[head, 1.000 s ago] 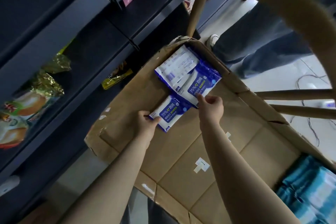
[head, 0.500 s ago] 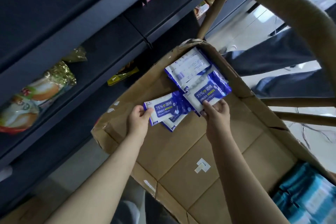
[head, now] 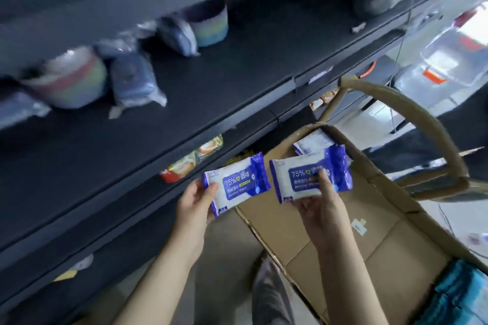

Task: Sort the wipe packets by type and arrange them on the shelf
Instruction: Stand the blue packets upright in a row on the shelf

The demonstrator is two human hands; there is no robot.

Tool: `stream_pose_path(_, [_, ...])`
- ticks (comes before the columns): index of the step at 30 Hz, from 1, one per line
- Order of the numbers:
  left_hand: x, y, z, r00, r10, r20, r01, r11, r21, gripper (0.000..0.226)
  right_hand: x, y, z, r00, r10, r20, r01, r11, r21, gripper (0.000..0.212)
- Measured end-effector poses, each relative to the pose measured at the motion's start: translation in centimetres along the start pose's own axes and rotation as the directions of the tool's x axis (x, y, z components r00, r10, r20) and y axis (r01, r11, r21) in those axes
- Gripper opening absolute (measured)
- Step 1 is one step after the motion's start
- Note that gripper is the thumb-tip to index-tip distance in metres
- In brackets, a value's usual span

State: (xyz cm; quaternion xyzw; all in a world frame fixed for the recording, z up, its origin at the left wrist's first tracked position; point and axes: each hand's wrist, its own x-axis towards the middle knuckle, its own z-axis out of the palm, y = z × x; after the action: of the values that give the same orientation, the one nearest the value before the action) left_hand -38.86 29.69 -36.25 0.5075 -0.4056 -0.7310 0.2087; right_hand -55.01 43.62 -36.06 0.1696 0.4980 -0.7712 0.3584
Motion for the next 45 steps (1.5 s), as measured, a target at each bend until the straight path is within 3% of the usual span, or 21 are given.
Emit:
stream_pose_path(2, [-4.6,3.3,-3.8,1.0,0.017,-0.005,-0.017,0.998,-0.061,0.013,-5.7,0.6,2.7,0.999,-0.035,0.023,0.035,0.999,-0.007,0.058])
stream_pose_path(7, [-15.5,9.8,-13.3,0.996,0.091,0.001,-0.089,0.98,-0.178,0.016,-18.5,2.3,8.6,0.982,0.022,0.185,-0.01,0.998,-0.063,0.022])
stream_pose_path(11, [-21.5,14.1,-19.0,0.977,0.201,-0.074,-0.213,0.949,-0.231,0.016,-25.5,1.8,14.3,0.92,0.046,0.39,-0.022,0.998,-0.067,0.039])
stream_pose_path(18, [-26.3,21.9,-24.5,0.869,0.432,-0.242,-0.487,0.835,-0.256,0.023,-31.0,0.1,23.8,0.722,0.124,0.681,-0.024,0.988,-0.155,0.042])
stream_pose_path(23, [-26.9,24.9,-27.4,0.796,0.486,-0.361,-0.579,0.784,-0.222,0.029,-31.5,0.5,29.2,0.623,0.226,0.749,-0.025,0.962,-0.271,0.044])
stream_pose_path(29, [-27.2,26.0,-31.0,0.719,0.517,-0.464,-0.634,0.762,-0.133,0.021,-30.3,4.1,35.3,0.578,0.267,0.771,0.111,0.91,-0.398,0.018])
stream_pose_path(32, [-27.3,26.1,-34.2,0.703,0.502,-0.504,-0.626,0.773,-0.102,0.028,-30.3,6.7,38.1,0.52,0.29,0.803,0.195,0.875,-0.443,0.019])
stream_pose_path(38, [-27.0,27.8,-42.0,0.618,0.464,-0.635,-0.641,0.765,-0.065,0.02,-32.1,12.9,44.1,0.438,0.369,0.82,0.193,0.852,-0.486,0.029])
stream_pose_path(45, [-24.2,30.1,-54.3,0.54,0.443,-0.716,-0.638,0.77,-0.004,0.016,-35.4,21.9,50.1,0.427,0.355,0.832,0.258,0.834,-0.488,0.029])
